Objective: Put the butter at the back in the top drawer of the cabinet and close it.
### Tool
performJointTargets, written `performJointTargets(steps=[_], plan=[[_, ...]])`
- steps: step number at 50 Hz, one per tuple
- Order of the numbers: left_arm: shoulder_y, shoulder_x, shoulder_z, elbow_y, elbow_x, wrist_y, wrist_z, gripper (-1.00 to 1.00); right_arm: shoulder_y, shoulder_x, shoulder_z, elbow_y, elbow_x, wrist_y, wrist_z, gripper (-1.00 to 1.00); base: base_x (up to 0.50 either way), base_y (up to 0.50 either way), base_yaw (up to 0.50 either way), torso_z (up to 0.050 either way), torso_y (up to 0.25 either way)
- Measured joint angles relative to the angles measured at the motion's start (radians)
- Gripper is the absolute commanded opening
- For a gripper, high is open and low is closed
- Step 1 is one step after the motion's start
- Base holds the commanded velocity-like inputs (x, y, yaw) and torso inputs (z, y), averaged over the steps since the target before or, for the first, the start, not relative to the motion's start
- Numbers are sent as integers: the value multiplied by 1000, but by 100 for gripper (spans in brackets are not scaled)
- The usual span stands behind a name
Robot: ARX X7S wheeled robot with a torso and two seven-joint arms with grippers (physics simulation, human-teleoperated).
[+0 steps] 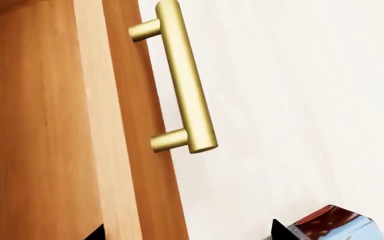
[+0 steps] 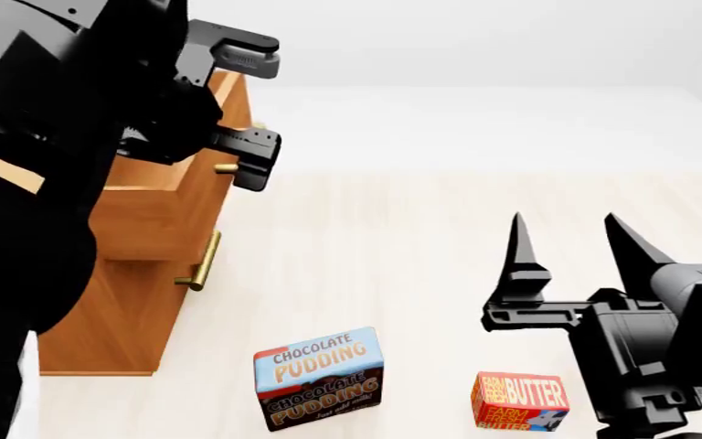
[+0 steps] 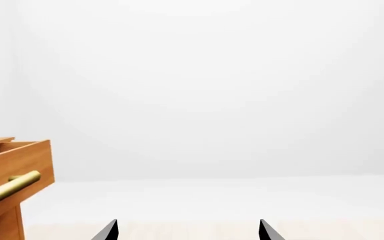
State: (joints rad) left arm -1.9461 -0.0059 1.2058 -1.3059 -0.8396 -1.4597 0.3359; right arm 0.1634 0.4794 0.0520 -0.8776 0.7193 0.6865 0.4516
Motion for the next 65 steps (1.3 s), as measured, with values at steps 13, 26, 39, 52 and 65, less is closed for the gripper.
performJointTargets(steps=[13,26,39,52,65], plan=[[-10,0,148,20,-241,33,-44,100,-13,5,13,2,7,-13,1,100,0,0,0,0,0],[-25,0,290,57,-490,76,-85,100,-30,12,31,0,17,-26,4,100,0,0,0,0,0],[-32,0,383,103,-677,116,-120,100,-49,21,55,-5,30,-38,8,100,0,0,0,0,0],[-35,0,429,151,-816,148,-164,100,-59,31,73,-12,45,-43,16,100,0,0,0,0,0],[-46,-4,471,203,-913,175,-198,100,-66,40,86,-11,55,-49,19,100,0,0,0,0,0]])
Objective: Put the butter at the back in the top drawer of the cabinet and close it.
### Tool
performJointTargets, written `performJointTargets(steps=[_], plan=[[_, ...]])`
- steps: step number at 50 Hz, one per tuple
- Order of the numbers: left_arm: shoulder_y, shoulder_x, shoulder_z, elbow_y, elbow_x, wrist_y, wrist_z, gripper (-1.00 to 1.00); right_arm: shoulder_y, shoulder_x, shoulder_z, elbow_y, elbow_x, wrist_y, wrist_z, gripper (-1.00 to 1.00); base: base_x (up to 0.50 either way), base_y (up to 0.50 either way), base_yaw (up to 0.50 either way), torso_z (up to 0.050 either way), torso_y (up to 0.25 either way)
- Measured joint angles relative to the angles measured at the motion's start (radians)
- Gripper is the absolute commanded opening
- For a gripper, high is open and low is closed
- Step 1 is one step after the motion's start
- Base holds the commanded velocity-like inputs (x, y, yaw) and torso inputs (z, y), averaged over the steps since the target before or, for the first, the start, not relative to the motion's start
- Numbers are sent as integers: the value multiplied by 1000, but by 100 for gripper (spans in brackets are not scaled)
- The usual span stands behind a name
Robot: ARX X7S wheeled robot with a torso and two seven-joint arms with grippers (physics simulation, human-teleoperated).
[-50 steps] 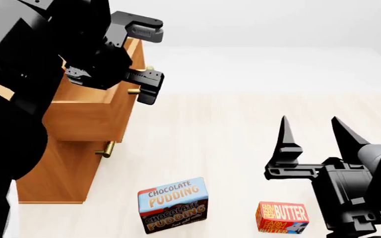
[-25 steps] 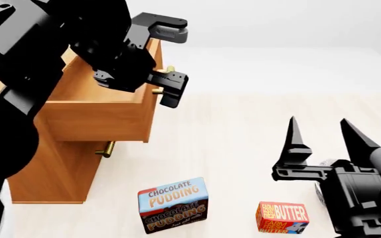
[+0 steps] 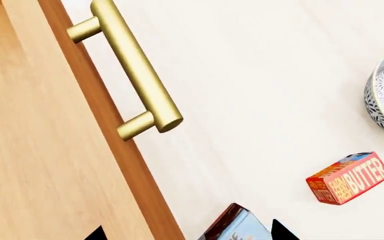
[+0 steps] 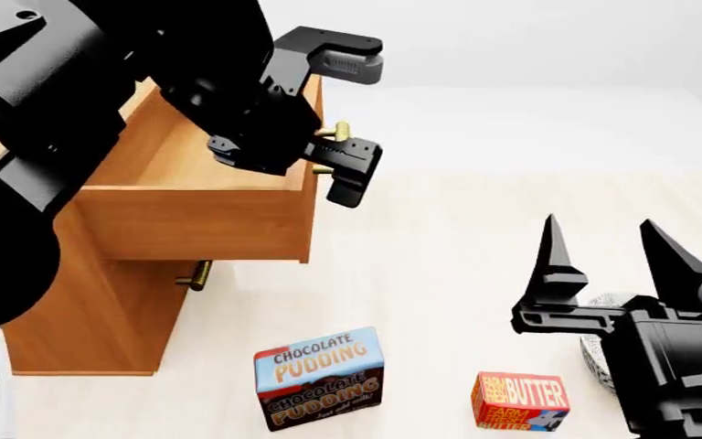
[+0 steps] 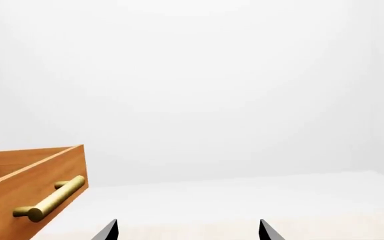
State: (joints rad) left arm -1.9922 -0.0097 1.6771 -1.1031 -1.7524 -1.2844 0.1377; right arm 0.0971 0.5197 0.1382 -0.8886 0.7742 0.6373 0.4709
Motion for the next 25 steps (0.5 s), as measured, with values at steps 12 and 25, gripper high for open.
performJointTargets(steps=[12,25], plan=[[-9,-7,54,23,-55,24,-10,100,-11,6,10,0,6,-9,1,100,0,0,0,0,0],[-21,-4,44,11,-71,33,-42,100,-15,10,10,1,8,-16,3,100,0,0,0,0,0]])
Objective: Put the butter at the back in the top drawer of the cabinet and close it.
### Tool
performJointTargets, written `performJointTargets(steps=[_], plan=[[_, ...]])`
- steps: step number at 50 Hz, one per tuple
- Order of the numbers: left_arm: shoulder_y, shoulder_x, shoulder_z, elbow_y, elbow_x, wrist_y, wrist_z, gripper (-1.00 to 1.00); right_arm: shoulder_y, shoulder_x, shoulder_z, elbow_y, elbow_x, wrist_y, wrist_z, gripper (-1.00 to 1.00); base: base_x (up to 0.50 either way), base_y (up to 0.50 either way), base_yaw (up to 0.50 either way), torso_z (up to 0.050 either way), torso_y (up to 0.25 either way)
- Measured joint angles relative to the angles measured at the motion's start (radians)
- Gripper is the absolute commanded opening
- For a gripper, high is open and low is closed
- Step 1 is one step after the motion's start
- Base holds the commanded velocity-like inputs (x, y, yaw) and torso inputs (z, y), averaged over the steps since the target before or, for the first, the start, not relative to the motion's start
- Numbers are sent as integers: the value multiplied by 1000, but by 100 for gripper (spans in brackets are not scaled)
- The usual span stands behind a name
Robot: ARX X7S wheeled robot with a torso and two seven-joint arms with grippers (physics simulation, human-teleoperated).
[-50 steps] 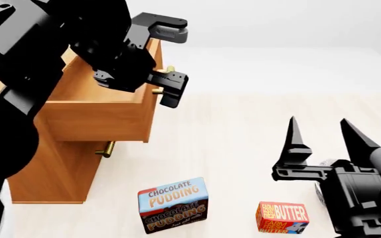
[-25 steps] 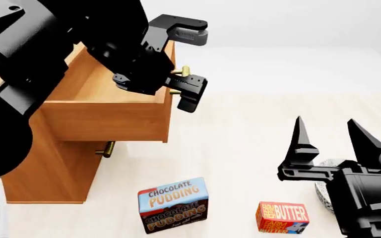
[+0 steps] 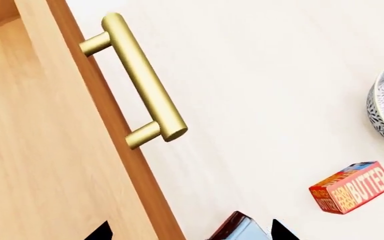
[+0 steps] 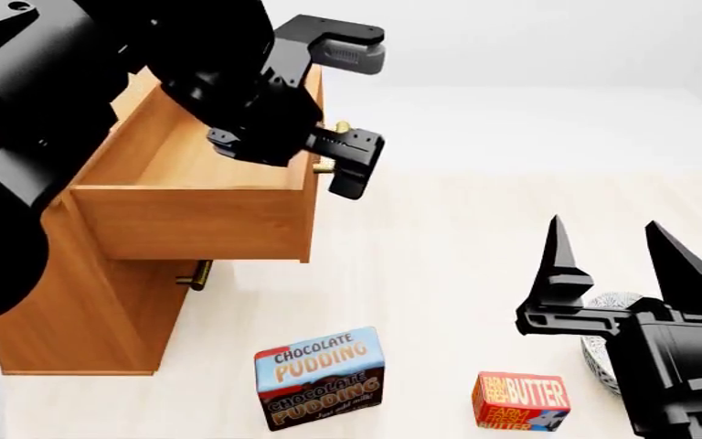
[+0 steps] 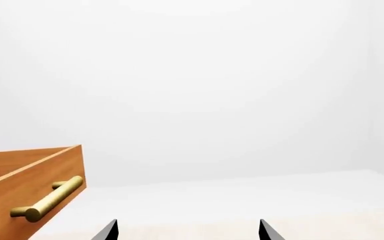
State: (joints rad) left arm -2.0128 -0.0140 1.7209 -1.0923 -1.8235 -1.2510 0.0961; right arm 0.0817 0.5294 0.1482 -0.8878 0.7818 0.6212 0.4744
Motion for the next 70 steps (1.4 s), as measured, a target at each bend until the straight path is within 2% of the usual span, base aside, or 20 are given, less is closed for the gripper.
performJointTargets(steps=[21,27,36,39,56,64,70], plan=[[-25,12,-85,-86,70,7,-167,100,3,9,-10,-12,8,4,14,100,0,0,0,0,0],[-44,13,-91,-117,92,11,-140,100,15,20,-6,-19,33,22,27,100,0,0,0,0,0],[-93,0,-98,-148,114,31,-25,100,71,58,-3,-35,124,105,91,100,0,0,0,0,0],[-102,-57,-139,-70,70,40,-63,100,99,74,-3,-38,167,143,123,100,0,0,0,0,0],[-18,-492,-392,625,-245,169,-414,100,319,200,-44,-8,498,364,311,100,0,0,0,0,0],[68,-667,-475,918,-308,251,-478,100,507,293,-136,50,700,494,375,100,0,0,0,0,0],[137,-782,-527,1103,-326,310,-485,100,686,349,-228,130,827,608,361,100,0,0,0,0,0]])
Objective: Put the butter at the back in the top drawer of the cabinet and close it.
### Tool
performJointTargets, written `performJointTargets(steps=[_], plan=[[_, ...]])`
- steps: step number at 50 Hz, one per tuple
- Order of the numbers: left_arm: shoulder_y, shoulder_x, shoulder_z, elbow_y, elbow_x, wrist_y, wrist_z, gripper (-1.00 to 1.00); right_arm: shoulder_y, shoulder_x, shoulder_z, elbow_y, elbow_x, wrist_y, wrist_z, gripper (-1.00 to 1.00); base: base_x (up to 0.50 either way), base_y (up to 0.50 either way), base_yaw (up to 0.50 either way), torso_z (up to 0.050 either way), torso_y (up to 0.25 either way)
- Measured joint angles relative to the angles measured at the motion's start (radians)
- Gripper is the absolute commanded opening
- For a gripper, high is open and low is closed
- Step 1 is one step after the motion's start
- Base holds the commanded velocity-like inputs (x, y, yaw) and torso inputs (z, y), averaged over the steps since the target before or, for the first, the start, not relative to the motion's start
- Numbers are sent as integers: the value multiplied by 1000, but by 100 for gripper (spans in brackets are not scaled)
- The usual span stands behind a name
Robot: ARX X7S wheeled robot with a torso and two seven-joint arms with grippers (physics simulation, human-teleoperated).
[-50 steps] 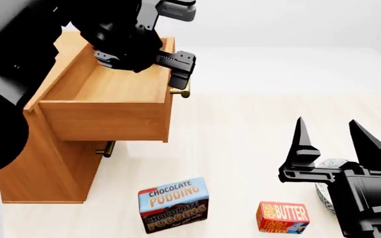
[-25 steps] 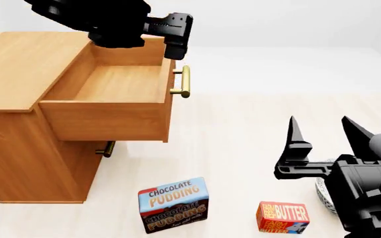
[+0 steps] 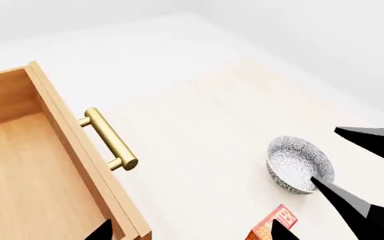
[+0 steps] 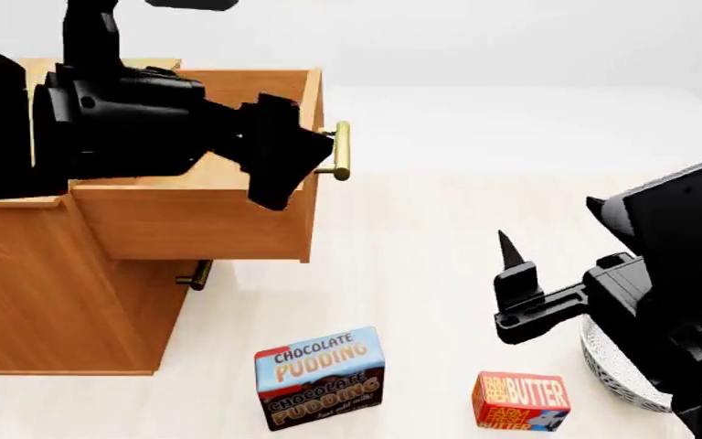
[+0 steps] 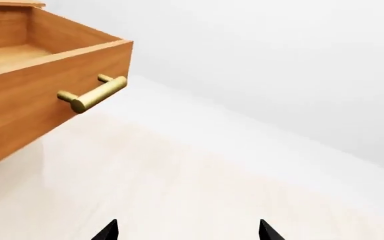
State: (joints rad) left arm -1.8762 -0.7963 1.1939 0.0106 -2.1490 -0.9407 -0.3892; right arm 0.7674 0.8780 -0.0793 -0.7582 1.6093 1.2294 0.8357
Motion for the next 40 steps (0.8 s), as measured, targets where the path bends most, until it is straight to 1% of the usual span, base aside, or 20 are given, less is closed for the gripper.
performJointTargets(steps=[7,10,13,21,30,35,40], plan=[[66,-106,-47,180,-11,62,-3,100,257,30,-147,125,91,158,-97,100,0,0,0,0,0],[88,-139,-63,246,-14,84,-7,100,377,41,-232,181,84,205,-185,100,0,0,0,0,0],[107,-168,-77,306,-16,104,-9,100,502,50,-338,236,46,239,-315,100,0,0,0,0,0],[151,-222,-102,419,-10,144,-3,100,816,58,-690,335,-200,265,-795,100,0,0,0,0,0],[180,-252,-116,480,-1,167,3,100,1077,56,-1077,382,-495,207,-1294,100,0,0,0,0,0],[190,-261,-121,501,2,176,5,100,1185,58,-1264,381,-635,157,-1512,100,0,0,0,0,0],[198,-267,-125,513,5,182,8,100,1251,51,-1399,388,-738,110,-1664,100,0,0,0,0,0]])
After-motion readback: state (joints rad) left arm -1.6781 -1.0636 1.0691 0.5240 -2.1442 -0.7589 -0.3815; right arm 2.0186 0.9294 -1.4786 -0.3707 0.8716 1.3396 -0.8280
